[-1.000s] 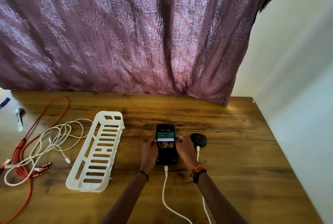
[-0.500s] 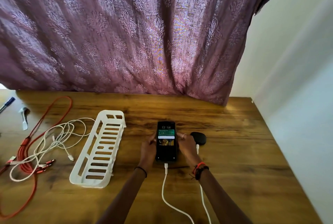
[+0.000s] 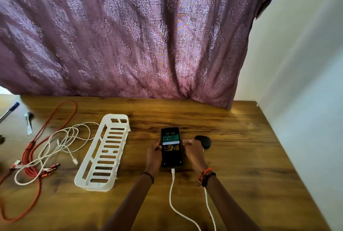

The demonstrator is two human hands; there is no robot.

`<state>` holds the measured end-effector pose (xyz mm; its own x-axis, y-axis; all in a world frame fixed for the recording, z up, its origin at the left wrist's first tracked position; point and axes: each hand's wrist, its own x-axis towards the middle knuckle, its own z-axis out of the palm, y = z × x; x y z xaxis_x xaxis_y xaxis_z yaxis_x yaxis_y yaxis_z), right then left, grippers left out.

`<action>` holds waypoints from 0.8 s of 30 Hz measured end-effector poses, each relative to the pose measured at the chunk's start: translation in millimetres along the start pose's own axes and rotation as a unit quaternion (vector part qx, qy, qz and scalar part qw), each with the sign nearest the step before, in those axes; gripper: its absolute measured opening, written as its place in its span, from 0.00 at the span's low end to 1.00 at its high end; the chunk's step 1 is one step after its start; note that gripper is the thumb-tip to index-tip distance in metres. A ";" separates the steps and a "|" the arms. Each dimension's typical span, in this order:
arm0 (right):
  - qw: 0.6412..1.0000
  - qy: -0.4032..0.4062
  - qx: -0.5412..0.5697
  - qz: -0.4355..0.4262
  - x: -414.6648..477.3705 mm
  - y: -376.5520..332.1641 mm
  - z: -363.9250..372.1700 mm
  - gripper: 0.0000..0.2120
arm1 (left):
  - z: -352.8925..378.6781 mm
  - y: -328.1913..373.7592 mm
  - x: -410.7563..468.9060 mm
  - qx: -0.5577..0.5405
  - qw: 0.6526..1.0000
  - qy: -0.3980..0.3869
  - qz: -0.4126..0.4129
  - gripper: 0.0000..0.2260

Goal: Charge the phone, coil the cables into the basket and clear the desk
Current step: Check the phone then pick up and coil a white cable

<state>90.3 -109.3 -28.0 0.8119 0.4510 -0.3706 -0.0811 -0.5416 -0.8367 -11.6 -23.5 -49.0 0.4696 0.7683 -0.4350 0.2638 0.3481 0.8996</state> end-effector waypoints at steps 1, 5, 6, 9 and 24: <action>1.000 0.000 0.002 -0.001 -0.5 0.8 -0.1 0.14 | 0.5 -0.5 0.2 0.001 1.000 0.004 -0.004 0.18; 1.000 -0.002 0.008 -0.001 -5.0 4.0 -0.5 0.14 | 0.9 -1.3 -3.6 0.007 1.000 0.007 -0.003 0.18; 1.000 0.000 0.004 -0.005 -6.0 4.5 -0.6 0.14 | 0.8 -1.1 -4.8 0.006 1.000 0.004 -0.002 0.18; 1.000 0.001 0.013 -0.009 -8.8 6.0 -1.4 0.13 | 0.4 0.0 -7.2 0.010 1.000 0.002 -0.001 0.19; 0.999 0.012 0.046 0.012 -18.1 16.6 -8.4 0.14 | 7.4 5.2 -21.6 0.045 0.999 0.019 0.004 0.17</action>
<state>79.1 -132.4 -31.8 0.8225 0.4208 -0.3825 -0.1524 -0.4849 -0.8612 -14.2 -42.3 -35.3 0.4395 0.7913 -0.4251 0.3354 0.2945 0.8949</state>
